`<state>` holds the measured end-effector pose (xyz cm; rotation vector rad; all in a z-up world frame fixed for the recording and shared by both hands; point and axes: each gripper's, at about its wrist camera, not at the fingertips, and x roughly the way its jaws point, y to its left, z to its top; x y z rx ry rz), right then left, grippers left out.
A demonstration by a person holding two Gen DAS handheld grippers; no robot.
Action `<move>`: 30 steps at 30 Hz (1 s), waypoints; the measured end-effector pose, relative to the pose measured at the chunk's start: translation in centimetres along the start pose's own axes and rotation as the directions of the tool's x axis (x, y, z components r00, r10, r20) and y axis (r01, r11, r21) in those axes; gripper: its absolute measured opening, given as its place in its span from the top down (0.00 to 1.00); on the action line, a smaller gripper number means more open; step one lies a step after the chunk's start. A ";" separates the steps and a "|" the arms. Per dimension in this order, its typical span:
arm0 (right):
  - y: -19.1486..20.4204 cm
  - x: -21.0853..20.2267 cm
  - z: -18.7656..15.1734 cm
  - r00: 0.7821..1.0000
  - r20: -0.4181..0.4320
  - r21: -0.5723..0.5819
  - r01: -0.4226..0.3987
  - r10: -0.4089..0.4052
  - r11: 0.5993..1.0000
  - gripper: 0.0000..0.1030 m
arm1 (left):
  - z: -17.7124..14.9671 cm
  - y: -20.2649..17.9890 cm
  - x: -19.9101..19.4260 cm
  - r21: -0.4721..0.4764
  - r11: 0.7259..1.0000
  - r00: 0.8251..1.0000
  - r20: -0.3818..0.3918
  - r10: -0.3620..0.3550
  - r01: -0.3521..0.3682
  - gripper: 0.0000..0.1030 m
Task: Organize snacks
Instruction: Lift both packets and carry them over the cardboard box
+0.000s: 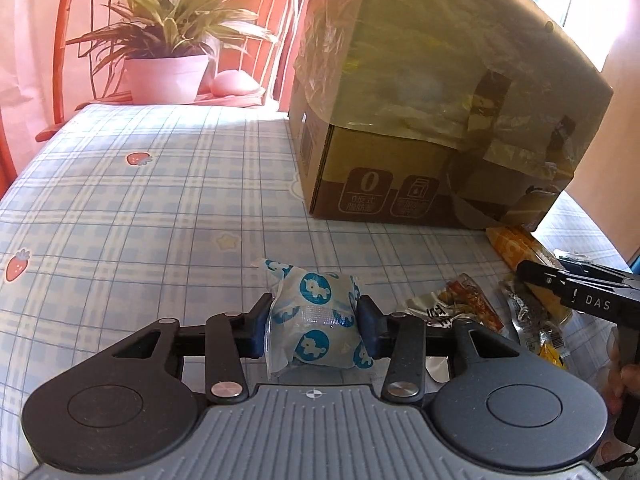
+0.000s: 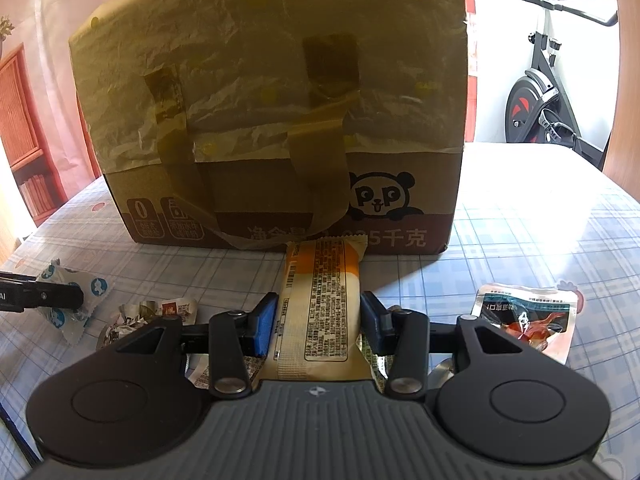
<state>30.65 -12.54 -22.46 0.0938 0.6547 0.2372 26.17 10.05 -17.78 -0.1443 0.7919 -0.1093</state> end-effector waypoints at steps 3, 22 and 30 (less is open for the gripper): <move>0.0 0.0 0.0 1.000 0.000 -0.001 0.001 -0.001 1.000 0.55 | -0.1 0.2 0.2 -0.006 1.000 1.000 0.001 -0.005 0.005 0.54; 0.0 -0.5 0.5 1.000 -0.009 0.000 -0.002 0.002 1.000 0.59 | 0.8 0.4 -1.6 -0.017 0.999 0.997 0.063 -0.033 0.034 0.57; -0.1 -2.8 1.1 1.000 -0.007 0.020 0.010 -0.010 1.000 0.59 | 1.3 0.1 -2.7 -0.038 0.996 0.991 0.105 -0.077 0.081 0.57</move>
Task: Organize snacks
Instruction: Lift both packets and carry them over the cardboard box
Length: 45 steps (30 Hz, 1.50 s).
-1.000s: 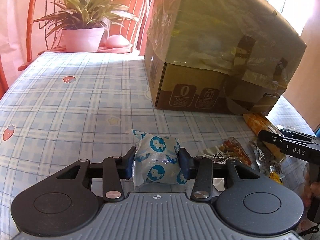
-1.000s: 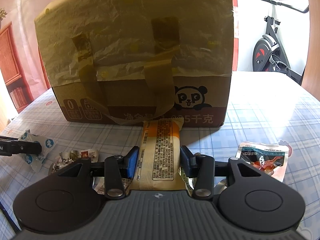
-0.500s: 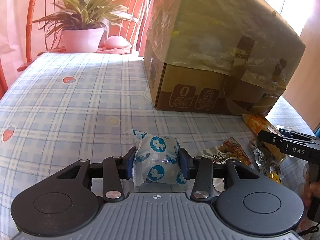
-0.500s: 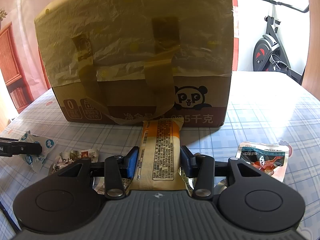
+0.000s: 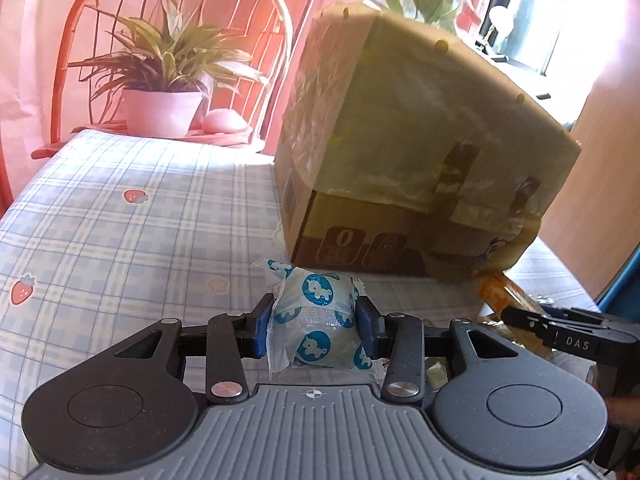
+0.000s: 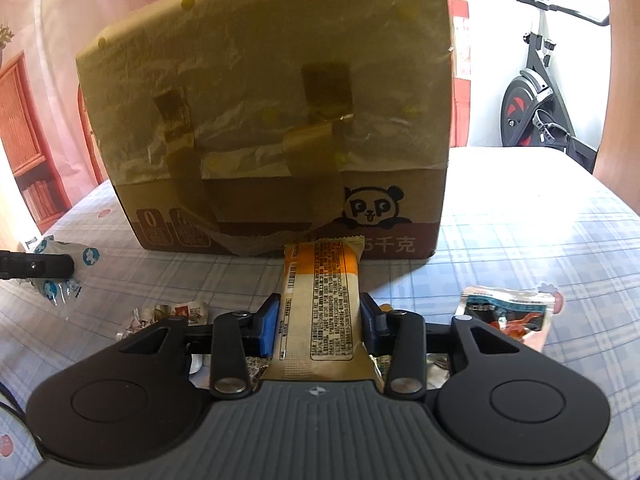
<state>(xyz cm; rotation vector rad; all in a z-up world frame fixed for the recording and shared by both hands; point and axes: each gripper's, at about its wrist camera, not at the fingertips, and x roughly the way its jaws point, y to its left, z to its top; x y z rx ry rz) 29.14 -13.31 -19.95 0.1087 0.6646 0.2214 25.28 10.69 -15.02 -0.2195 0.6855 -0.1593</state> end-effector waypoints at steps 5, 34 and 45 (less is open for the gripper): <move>-0.7 -1.2 -0.3 1.000 -0.027 0.049 0.007 -0.006 0.999 0.59 | 0.1 -0.1 -0.1 -0.007 1.000 1.000 0.004 -0.025 0.025 0.57; -1.2 -13.0 7.7 0.925 0.380 0.042 -0.038 0.019 0.998 0.59 | 8.3 -5.6 -7.0 0.145 0.976 0.949 0.249 -0.194 0.161 0.58; -1.7 -9.6 17.0 0.906 0.416 -0.020 -0.081 0.082 0.996 0.59 | 16.9 -10.9 -3.9 0.228 0.956 0.933 0.264 -0.245 0.186 0.58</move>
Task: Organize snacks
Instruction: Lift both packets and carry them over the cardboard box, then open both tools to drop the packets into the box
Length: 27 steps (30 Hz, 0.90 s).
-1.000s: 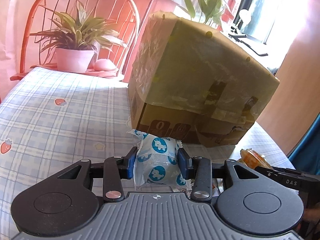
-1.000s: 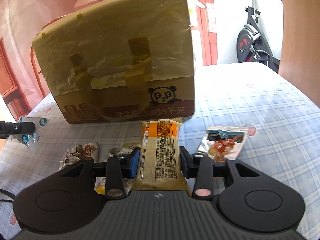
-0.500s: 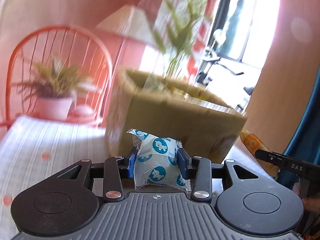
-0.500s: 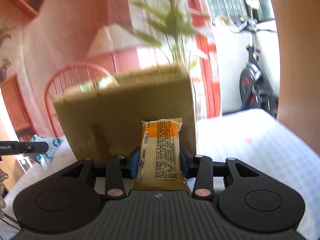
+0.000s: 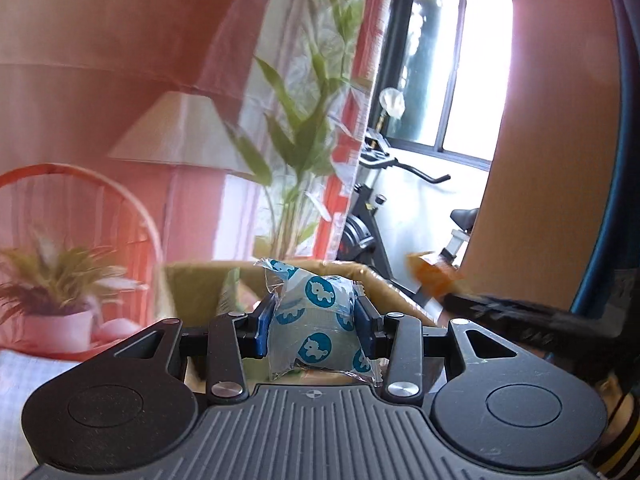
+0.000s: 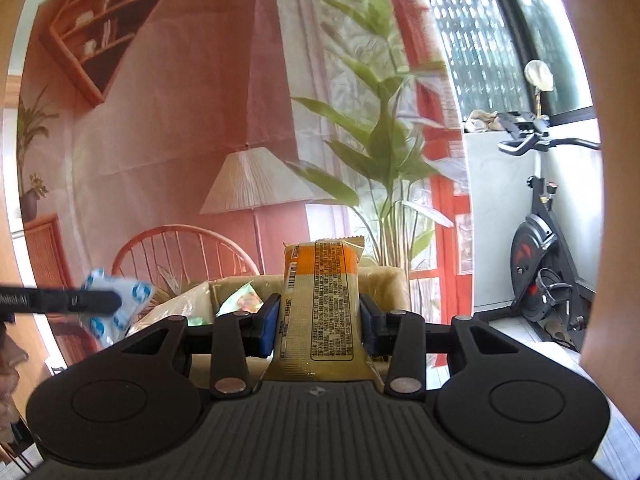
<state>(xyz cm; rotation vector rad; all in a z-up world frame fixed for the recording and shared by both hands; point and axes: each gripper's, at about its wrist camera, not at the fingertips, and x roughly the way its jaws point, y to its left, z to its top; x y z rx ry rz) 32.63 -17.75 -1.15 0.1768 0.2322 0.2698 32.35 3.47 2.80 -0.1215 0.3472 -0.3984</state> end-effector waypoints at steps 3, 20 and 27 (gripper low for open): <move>-0.1 3.9 0.6 0.999 -0.035 -0.008 0.015 -0.015 1.000 0.59 | 1.4 -0.1 3.8 -0.002 1.000 0.999 -0.037 0.012 -0.012 0.58; -1.7 11.0 -2.0 0.988 -0.142 -0.070 0.055 -0.065 0.996 0.48 | 0.4 -0.9 12.3 0.052 0.998 0.980 -0.193 0.050 -0.041 0.47; -1.5 8.9 -1.8 0.992 -0.114 -0.072 0.042 -0.050 0.997 0.45 | 0.5 -1.7 10.7 0.108 0.992 0.979 -0.184 0.084 -0.064 0.40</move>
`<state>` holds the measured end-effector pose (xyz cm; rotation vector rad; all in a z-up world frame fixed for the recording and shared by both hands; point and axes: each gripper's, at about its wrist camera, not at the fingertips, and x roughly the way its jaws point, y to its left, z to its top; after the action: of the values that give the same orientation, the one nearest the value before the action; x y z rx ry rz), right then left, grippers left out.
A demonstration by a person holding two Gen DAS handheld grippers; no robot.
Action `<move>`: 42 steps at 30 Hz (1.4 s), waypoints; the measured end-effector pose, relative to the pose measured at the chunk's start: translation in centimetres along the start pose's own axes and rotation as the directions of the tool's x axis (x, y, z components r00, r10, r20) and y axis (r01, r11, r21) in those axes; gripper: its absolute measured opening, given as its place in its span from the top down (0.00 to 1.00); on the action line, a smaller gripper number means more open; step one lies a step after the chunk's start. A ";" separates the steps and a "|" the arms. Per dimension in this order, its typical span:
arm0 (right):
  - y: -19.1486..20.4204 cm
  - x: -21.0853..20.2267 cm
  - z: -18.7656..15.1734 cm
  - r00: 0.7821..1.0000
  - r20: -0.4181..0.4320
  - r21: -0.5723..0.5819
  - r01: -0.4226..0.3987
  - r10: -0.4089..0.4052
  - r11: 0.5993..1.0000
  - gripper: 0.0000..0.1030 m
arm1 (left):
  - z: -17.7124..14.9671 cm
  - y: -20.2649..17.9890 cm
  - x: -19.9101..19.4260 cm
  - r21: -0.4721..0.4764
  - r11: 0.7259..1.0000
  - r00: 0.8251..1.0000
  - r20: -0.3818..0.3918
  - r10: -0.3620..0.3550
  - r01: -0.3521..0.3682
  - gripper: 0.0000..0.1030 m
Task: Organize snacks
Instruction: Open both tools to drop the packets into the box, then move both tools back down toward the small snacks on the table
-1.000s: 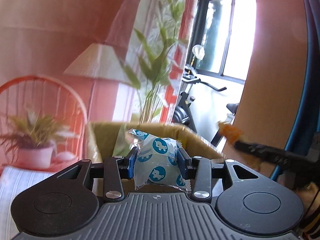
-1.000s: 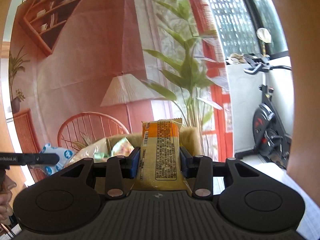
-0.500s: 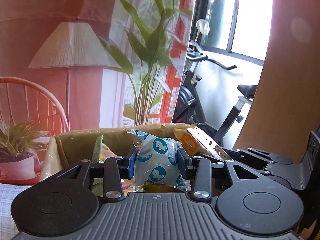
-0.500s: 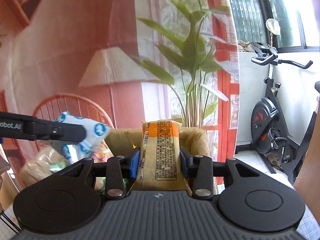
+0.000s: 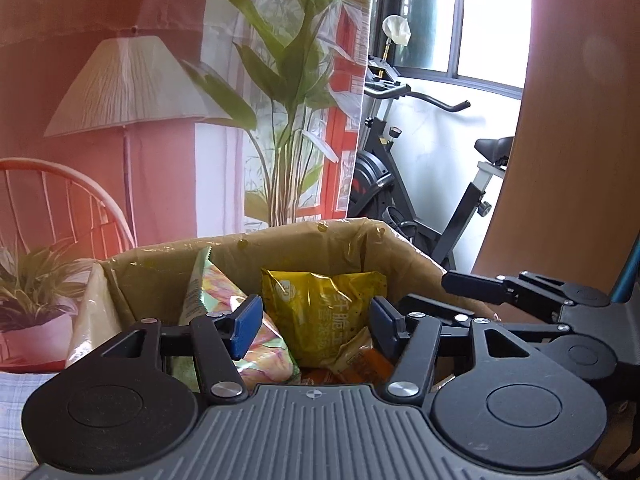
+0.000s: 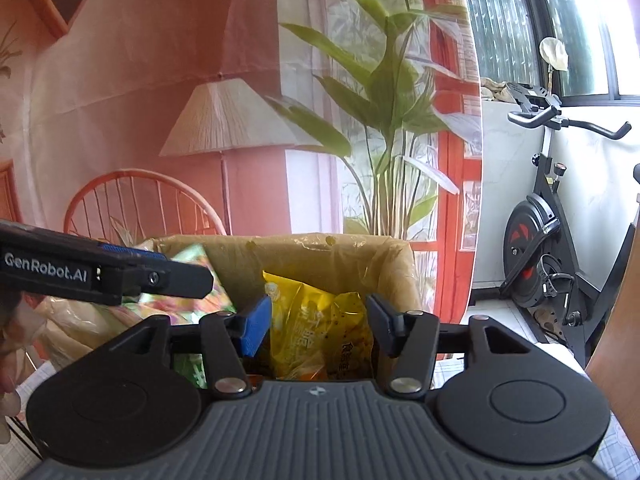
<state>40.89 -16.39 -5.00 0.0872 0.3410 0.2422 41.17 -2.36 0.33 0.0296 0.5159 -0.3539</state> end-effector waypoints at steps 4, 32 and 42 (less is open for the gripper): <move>0.1 -1.3 0.0 1.000 0.004 0.007 -0.004 0.004 1.000 0.45 | -0.1 -0.2 -1.2 0.008 1.000 1.000 -0.003 0.019 -0.019 0.31; -2.4 -9.2 -8.7 0.993 -0.077 0.068 0.097 -0.092 0.993 0.42 | -10.3 3.2 -10.2 -0.019 0.999 0.996 -0.085 0.025 -0.027 0.18; -3.5 -9.8 -15.4 0.969 -0.208 0.116 0.162 -0.136 0.980 0.42 | -17.6 3.3 -8.7 -0.170 0.985 0.975 -0.221 -0.019 -0.020 0.19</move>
<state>27.46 -21.56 -16.73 0.1677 0.5608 0.0784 26.84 5.60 -11.01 -0.0984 0.7666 -0.3059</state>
